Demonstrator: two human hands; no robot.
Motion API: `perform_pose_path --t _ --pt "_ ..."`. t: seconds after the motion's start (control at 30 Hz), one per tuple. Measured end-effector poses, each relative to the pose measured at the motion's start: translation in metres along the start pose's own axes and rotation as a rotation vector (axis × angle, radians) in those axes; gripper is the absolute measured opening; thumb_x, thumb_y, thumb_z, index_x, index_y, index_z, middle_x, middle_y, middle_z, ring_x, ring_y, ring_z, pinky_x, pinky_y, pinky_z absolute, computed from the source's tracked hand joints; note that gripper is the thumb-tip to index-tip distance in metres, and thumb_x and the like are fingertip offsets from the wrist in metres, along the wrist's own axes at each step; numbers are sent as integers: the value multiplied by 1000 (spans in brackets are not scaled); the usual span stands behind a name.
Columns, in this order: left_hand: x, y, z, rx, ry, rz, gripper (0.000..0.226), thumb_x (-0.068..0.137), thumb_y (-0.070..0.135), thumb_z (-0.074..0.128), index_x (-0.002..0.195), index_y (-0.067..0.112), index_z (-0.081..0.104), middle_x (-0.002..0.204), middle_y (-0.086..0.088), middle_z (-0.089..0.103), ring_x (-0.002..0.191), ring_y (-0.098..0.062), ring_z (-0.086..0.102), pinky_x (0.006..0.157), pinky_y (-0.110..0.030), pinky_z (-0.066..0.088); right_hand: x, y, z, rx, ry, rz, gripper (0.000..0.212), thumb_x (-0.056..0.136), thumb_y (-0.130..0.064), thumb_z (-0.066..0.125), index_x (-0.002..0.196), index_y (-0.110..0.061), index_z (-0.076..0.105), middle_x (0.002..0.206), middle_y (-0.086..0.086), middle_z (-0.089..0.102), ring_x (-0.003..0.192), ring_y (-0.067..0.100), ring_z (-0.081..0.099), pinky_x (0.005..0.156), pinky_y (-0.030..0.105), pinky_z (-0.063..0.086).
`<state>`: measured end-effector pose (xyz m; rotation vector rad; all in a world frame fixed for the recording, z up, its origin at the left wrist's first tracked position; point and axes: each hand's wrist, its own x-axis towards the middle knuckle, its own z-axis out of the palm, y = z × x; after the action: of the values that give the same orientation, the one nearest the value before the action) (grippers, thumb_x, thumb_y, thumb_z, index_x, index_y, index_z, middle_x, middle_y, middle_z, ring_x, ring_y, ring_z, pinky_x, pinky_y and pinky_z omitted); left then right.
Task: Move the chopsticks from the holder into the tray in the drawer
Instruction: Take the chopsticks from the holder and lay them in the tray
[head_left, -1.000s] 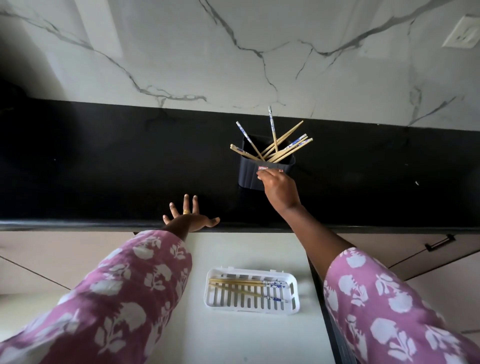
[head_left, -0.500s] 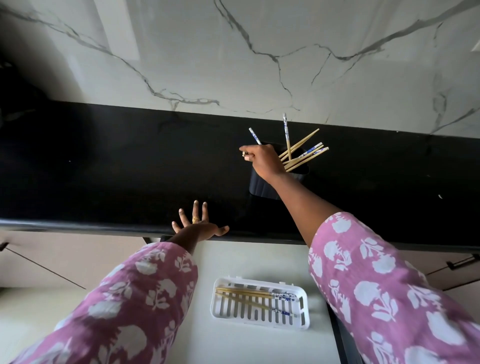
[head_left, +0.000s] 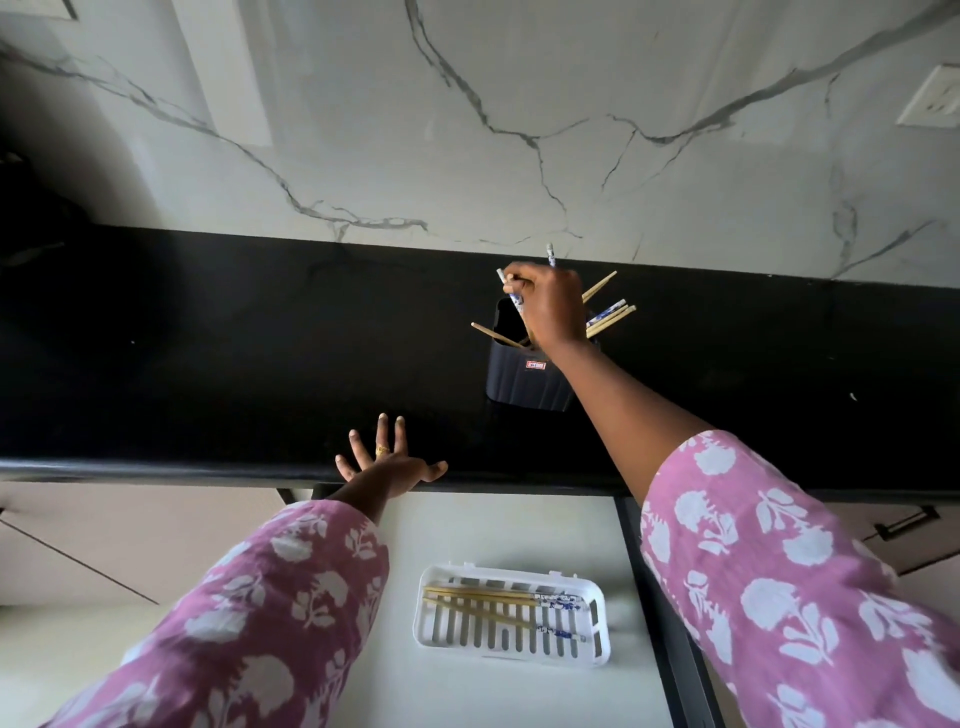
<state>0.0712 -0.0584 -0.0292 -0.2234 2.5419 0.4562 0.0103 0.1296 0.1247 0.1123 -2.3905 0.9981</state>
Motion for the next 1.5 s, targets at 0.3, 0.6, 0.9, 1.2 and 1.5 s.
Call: perform_pose_path --t 0.3,0.6,0.9,1.2,1.5 --pt "-13 13 3 79 72 9 91 88 63 42 152 19 -6 158 1 -19 145 -29 -18 116 -49 -7 -7 -16 -63 186 386 113 15 79 1 67 93 2 73 89 16 75 77 9 67 82 23 55" --pt "-52 77 -51 -541 116 182 47 99 34 37 128 1 53 133 -18 53 124 -35 48 101 -36 40 -29 -17 -116 819 780 431 13 82 8 62 89 0 69 73 1 64 70 10 63 63 16 54" --pt "-91 117 -99 -1376 149 420 31 97 35 49 87 11 64 101 -11 69 100 -19 64 102 -39 44 -108 -8 -104 1219 825 968 13 87 -3 63 74 -5 62 74 4 60 68 10 61 55 13 57" --pt "-128 116 -105 -1468 346 599 22 100 11 43 90 8 63 90 -5 68 88 -17 68 89 -31 54 -147 19 -71 950 362 1338 27 94 -11 54 111 9 59 91 19 66 81 18 67 75 26 60" --pt "-119 110 -91 -1126 420 710 32 93 -5 37 77 12 59 87 -5 69 83 -16 69 81 -28 57 -140 -14 -56 -34 -148 360 27 80 -13 72 102 1 70 100 17 73 96 26 69 86 30 51"
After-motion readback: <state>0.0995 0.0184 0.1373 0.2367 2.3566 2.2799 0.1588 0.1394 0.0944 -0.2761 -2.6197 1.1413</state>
